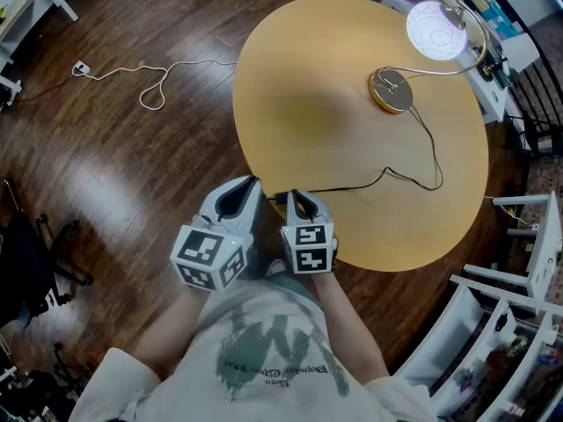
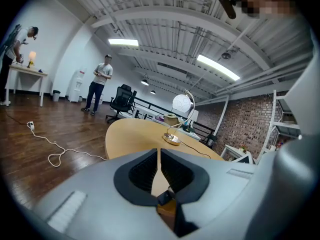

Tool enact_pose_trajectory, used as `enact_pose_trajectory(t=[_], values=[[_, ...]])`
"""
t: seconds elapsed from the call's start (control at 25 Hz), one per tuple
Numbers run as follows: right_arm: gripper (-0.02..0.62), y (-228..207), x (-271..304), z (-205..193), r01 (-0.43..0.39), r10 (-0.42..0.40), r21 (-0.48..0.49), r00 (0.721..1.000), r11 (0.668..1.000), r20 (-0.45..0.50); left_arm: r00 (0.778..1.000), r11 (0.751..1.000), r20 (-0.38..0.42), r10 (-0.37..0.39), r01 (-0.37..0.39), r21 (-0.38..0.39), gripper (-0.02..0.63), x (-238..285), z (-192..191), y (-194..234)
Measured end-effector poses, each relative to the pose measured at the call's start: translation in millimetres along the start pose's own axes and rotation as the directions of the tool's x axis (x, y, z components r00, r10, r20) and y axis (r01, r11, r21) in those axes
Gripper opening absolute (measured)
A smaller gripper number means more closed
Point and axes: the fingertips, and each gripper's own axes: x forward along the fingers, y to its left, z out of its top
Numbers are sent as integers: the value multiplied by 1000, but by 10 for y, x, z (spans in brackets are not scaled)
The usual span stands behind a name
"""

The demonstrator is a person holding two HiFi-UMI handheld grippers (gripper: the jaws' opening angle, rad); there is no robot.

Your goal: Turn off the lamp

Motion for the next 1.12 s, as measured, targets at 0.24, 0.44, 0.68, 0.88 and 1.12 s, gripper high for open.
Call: enact_pose_trajectory(t=[0.24,0.44,0.68,0.88,1.12], values=[[0,1,13,-7,-11,11,22,1000,1000,6,1000,1000,-8,-14,14,2,0,11,-3,-23],[0,-22,57,15,4,-4,42,1000,999,5,999,999,-10,-35,36,7,0,47,22,-35],[2,-9,14,146,29,-31,83,999,996,20,997,997,-22,-77,77,16,0,30,96,-67],[2,-44,-132,297,55,-64,123,996,991,70,992,992,-28,-122,123,29,0,75,148,-170],[2,-122,-541,565,73,-100,148,979,986,180,988,987,-8,-155,156,44,0,51,229,-414]])
